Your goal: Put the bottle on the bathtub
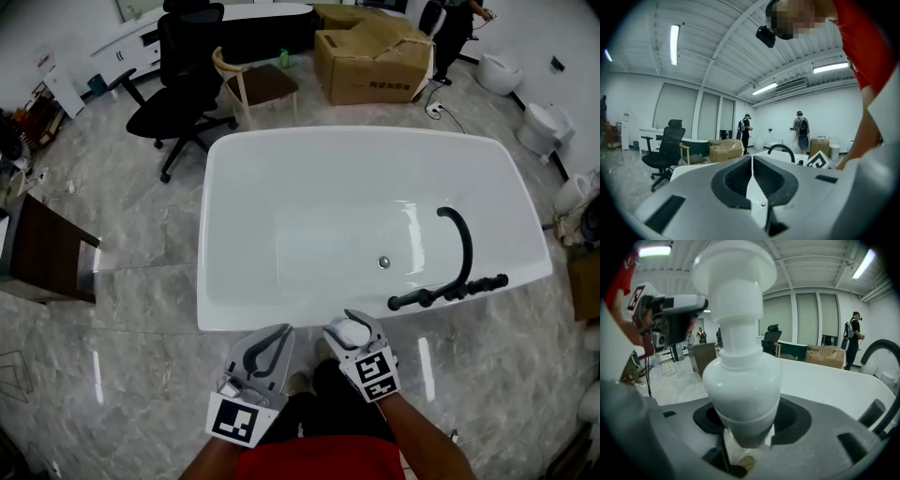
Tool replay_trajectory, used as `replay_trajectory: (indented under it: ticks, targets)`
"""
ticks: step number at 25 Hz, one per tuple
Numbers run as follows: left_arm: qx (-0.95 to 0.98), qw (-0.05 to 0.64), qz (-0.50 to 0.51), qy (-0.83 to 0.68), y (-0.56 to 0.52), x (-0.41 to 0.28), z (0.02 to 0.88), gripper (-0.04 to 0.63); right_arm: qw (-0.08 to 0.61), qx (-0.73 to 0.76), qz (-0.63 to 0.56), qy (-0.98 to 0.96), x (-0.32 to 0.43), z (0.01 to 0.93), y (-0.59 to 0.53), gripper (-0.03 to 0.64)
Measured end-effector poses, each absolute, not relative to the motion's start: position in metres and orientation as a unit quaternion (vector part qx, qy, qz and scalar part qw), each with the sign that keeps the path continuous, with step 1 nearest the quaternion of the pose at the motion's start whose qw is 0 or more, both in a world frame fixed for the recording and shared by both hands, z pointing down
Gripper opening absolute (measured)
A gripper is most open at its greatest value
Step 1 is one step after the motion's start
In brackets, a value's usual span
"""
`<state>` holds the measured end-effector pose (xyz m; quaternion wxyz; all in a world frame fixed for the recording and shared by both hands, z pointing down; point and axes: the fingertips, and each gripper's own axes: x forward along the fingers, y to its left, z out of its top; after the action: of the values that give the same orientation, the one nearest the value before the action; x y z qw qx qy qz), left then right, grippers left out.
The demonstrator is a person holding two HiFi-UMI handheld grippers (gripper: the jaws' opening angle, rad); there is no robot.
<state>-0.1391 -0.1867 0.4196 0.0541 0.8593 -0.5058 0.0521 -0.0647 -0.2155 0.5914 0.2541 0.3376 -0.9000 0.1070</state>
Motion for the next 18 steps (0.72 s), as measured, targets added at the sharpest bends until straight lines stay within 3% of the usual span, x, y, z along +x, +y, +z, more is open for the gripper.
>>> replay_trajectory:
  ticks: [9,18]
  targets:
    - [0.832,0.08,0.101,-0.54,-0.239,-0.158,0.458,0.017,0.32,0.282,0.108,-0.898,-0.079,0.693,-0.259,0.242]
    - [0.824,0.103,0.128,-0.542,-0.261,-0.165,0.488,0.017,0.318,0.264,0.114,-0.903,-0.09,0.726,-0.276,0.244]
